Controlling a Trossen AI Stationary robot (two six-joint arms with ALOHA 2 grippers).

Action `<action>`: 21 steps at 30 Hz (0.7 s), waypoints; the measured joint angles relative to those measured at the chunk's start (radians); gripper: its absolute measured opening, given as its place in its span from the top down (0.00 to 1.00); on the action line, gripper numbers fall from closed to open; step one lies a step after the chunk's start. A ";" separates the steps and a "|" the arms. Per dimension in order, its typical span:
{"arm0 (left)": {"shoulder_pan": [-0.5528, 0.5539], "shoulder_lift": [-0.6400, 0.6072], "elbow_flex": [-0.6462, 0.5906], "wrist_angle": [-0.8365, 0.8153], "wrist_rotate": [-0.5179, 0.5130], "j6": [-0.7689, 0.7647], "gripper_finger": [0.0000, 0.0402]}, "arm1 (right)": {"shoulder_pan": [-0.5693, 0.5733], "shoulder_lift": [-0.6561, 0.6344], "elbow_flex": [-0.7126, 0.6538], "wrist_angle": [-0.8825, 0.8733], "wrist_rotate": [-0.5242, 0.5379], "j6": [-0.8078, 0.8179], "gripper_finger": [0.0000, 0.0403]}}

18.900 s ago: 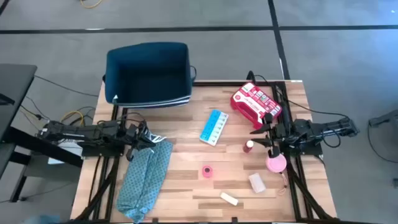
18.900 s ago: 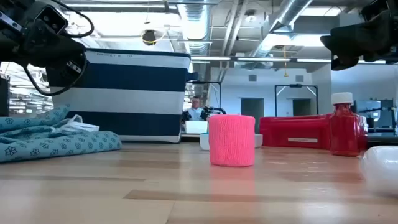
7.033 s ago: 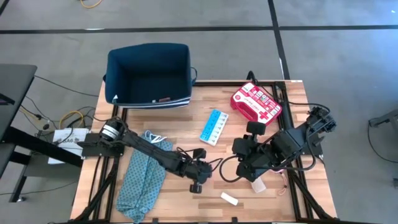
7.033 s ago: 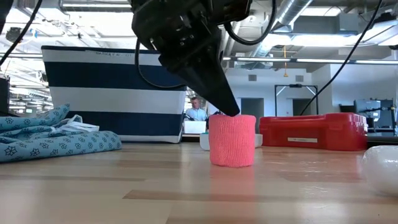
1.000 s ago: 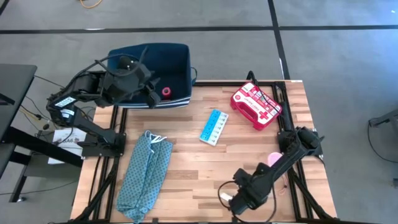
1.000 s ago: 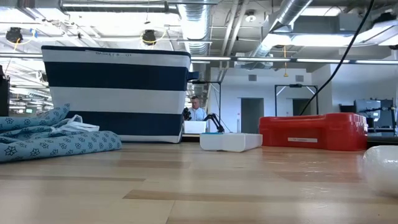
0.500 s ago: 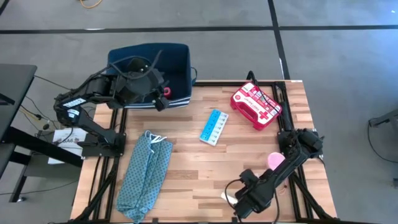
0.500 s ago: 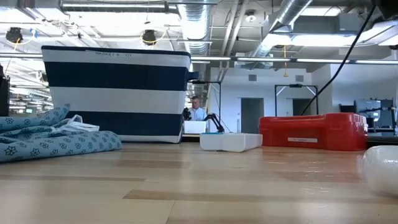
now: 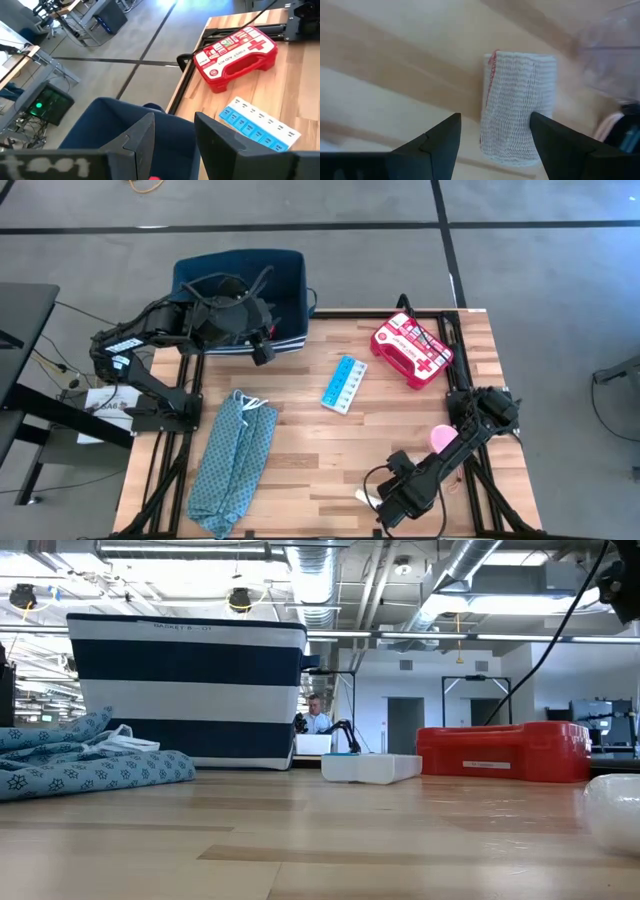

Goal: Pick & place medical supplies in basket/bin
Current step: Put the brown bandage into the blue bin

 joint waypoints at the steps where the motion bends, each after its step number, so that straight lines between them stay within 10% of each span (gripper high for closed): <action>1: 0.000 0.000 0.000 -0.001 0.000 0.000 0.68 | 0.004 0.000 -0.005 0.007 0.000 0.000 0.42; 21: 0.000 0.021 0.000 -0.011 0.028 -0.032 0.68 | 0.063 -0.002 -0.103 0.089 -0.044 0.045 0.48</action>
